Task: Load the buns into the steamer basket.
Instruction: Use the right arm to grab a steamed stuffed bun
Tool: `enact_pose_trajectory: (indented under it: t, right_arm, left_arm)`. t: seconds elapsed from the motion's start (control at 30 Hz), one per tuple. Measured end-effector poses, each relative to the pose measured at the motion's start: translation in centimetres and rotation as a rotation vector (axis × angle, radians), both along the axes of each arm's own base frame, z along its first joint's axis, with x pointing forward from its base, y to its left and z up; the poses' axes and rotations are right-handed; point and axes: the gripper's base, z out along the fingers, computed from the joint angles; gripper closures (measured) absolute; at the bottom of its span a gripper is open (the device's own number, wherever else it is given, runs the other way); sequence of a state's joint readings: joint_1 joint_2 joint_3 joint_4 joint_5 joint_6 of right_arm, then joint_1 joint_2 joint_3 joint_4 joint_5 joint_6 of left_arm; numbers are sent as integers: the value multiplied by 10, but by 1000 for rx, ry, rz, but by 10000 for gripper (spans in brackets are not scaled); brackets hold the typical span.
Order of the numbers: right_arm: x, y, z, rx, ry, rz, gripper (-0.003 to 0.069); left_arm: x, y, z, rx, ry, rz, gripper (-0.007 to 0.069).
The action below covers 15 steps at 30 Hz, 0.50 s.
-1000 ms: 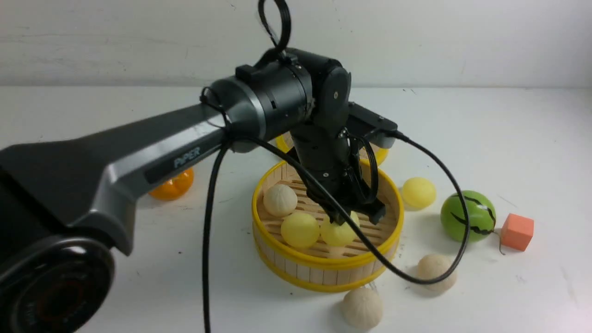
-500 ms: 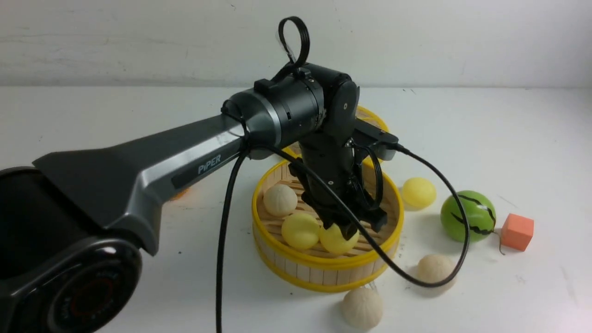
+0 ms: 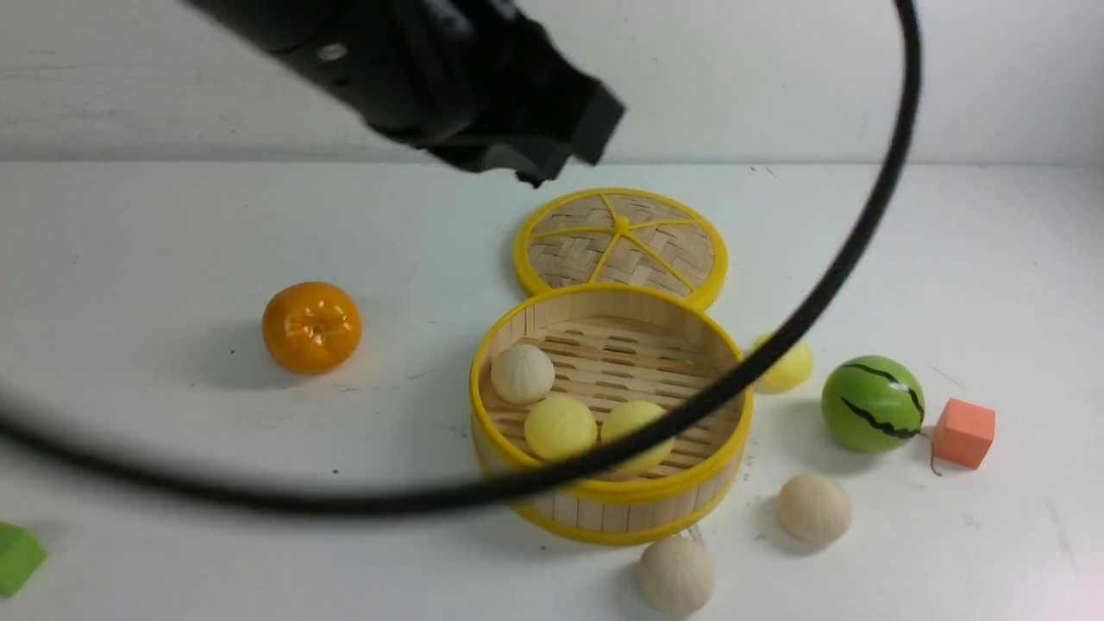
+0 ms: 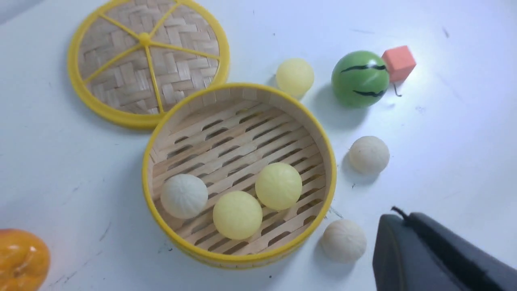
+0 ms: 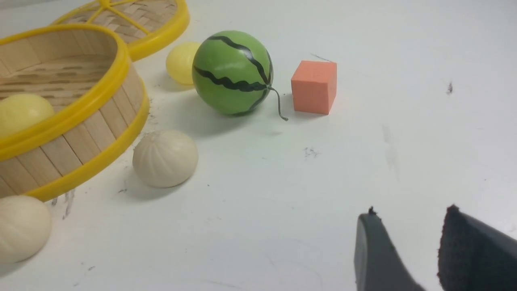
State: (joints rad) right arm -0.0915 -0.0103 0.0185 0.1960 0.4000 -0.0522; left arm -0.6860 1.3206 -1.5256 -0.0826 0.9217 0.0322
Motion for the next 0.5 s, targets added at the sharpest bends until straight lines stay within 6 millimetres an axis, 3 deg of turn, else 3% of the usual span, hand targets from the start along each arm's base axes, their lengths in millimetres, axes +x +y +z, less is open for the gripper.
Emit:
enact_pose_trajectory:
  t: [0.1, 0.13, 0.27, 0.3, 0.33, 0.37, 0.5]
  right_arm:
    - [0, 0, 0, 0, 0, 0, 420]
    - [0, 0, 0, 0, 0, 0, 420]
    - [0, 0, 0, 0, 0, 0, 420]
    - [0, 0, 0, 0, 0, 0, 420]
    - [0, 0, 0, 0, 0, 0, 420]
    - [0, 0, 0, 0, 0, 0, 420]
    - [0, 0, 0, 0, 0, 0, 420]
  left_arm:
    - [-31, 25, -12, -80, -71, 11, 638]
    - [-54, 44, -32, -169, -132, 23, 638]
    - [-94, 77, -79, -360, -233, 65, 638]
    - [-101, 84, -96, -399, -241, 81, 638]
    - [-105, 87, -98, -407, -242, 81, 638]
    - [-112, 94, -118, -444, -254, 100, 638]
    - [-122, 105, -161, -454, -248, 131, 638]
